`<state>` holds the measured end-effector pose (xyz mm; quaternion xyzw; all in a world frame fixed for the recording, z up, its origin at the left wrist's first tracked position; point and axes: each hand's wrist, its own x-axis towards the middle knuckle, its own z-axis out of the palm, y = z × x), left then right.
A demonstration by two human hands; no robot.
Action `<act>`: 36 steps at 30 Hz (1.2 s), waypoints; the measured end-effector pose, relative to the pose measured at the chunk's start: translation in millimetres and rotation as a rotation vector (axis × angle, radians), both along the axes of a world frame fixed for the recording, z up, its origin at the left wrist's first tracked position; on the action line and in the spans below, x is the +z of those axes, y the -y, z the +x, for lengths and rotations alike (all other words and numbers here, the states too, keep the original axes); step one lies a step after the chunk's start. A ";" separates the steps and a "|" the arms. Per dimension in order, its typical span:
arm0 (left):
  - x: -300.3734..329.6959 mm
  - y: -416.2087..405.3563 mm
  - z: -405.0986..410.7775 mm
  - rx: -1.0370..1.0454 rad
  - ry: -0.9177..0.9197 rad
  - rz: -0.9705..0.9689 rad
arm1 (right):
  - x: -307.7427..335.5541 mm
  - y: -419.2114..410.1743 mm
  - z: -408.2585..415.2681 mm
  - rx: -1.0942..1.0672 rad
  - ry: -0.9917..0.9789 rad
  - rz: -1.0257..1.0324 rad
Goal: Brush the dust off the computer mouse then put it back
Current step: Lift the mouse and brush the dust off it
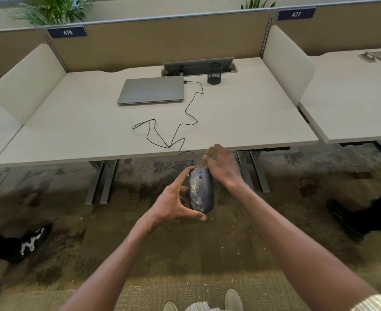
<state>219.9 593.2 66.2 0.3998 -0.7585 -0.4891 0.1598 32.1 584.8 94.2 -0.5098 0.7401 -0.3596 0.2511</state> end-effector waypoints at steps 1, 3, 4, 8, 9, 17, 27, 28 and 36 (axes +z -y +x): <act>0.1 0.5 -0.3 -0.006 0.000 0.007 | -1.0 2.3 1.3 0.003 0.034 0.025; 1.2 1.7 -0.6 -0.017 0.002 0.016 | -3.2 4.3 4.4 0.006 0.090 0.056; 2.4 2.1 -0.7 -0.023 0.003 0.018 | -3.3 3.7 6.3 0.003 0.108 0.063; 3.6 2.9 0.8 -0.037 -0.006 0.040 | -6.2 2.4 11.8 -0.032 0.104 0.056; 3.1 2.6 1.4 -0.037 -0.008 0.047 | -7.0 2.6 12.6 -0.038 0.102 0.059; -1.1 -0.4 14.6 0.031 -0.052 0.123 | -4.2 1.7 8.0 -0.097 0.110 0.072; -34.3 -34.1 15.9 0.321 -0.114 -0.057 | -5.0 0.7 10.3 -0.235 0.066 0.081; -37.9 -39.2 12.5 0.279 -0.111 -0.081 | -4.9 1.4 11.7 -0.249 0.063 0.081; -40.2 -68.4 -24.5 0.511 -0.150 -0.312 | -7.7 3.5 19.5 -0.344 0.115 0.022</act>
